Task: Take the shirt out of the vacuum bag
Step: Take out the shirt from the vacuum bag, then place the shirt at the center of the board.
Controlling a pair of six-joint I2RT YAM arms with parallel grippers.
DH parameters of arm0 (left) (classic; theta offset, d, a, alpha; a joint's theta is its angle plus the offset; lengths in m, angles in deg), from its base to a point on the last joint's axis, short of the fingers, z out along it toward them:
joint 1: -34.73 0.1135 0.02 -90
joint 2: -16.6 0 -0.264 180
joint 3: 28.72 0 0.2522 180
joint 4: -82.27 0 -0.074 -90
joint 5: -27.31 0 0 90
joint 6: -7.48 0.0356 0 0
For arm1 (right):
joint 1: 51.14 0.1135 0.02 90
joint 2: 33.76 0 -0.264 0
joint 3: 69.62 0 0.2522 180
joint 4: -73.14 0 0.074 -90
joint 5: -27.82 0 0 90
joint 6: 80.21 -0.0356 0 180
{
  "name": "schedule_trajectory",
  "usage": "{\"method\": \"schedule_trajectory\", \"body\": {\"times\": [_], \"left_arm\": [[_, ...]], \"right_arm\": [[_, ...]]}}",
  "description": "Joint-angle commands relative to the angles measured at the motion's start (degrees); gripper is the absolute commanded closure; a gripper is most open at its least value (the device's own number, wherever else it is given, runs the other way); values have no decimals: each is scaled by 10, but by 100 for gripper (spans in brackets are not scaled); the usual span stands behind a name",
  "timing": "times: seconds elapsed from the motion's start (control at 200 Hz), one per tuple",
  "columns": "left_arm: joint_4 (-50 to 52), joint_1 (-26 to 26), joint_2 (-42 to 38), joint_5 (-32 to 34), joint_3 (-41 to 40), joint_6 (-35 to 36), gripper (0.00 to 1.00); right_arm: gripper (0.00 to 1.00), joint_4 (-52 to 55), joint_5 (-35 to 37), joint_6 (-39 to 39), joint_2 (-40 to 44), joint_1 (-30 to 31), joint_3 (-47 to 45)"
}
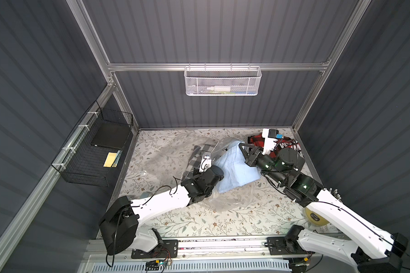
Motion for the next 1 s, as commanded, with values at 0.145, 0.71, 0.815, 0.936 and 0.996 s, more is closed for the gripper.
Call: {"method": "schedule_trajectory", "body": {"times": [0.145, 0.71, 0.815, 0.936, 0.996], "left_arm": [[18, 3, 9, 14, -6, -5, 100], [18, 6, 18, 8, 3, -2, 100], [18, 5, 18, 7, -2, -5, 100], [19, 5, 15, 5, -8, -9, 100], [21, 6, 13, 3, -10, -13, 100]], "right_arm": [[100, -22, -12, 5, 56, -2, 52], [100, 20, 14, 30, 83, -3, 119], [100, 59, 48, 61, 71, -4, 155], [100, 73, 58, 82, 51, -33, 182], [100, 69, 23, 75, 42, -80, 188]]}}
